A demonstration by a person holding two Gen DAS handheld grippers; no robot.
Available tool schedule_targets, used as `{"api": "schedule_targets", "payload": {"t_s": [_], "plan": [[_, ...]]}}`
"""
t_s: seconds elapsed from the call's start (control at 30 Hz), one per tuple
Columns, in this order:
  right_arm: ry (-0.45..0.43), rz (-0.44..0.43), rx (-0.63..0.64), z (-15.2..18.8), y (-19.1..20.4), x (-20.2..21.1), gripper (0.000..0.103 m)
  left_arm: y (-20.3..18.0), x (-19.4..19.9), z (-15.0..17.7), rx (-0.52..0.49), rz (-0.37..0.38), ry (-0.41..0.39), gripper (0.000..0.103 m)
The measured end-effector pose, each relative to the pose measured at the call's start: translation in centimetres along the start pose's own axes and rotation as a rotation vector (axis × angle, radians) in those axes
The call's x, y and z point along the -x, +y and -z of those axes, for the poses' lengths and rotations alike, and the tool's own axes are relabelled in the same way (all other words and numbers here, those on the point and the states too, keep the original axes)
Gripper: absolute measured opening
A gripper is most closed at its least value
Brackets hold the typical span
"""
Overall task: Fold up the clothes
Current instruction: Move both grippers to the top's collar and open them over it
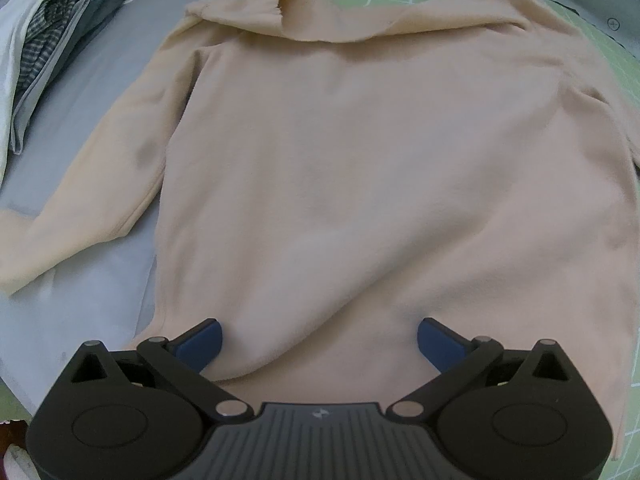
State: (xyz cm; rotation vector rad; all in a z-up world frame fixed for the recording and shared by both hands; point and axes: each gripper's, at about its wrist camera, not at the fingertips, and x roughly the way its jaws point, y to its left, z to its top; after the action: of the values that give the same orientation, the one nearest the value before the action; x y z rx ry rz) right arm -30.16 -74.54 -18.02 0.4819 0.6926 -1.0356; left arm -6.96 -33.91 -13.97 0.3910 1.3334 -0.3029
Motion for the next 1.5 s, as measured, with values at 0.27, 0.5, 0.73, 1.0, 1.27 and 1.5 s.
{"api": "schedule_targets", "payload": {"t_s": [0.27,0.5,0.73,1.0,1.27,1.5], "plan": [[0.042,0.165,0.035,-1.0,-3.0,0.0,0.013,0.9,0.5,0.8,0.016,0.014,0.001,0.103],[0.020,0.075,0.142,-1.3,2.9,1.8,0.067,2.1,2.1,0.9,-0.010,0.014,-0.068,0.097],[0.008,-0.227,0.324,-1.4,14.3,3.8,0.082,4.6,3.0,-0.7,-0.136,0.065,-0.183,0.057],[0.065,-0.414,0.501,0.0,26.3,2.8,0.082,3.5,1.2,-8.6,-0.284,0.239,-0.253,0.031],[0.151,-0.410,0.529,1.1,30.2,0.5,0.082,4.2,-2.4,-14.5,-0.274,0.331,-0.238,0.030],[0.154,-0.418,0.545,1.3,30.9,-0.4,0.089,3.2,-4.0,-16.7,-0.291,0.285,-0.308,0.029]]}}
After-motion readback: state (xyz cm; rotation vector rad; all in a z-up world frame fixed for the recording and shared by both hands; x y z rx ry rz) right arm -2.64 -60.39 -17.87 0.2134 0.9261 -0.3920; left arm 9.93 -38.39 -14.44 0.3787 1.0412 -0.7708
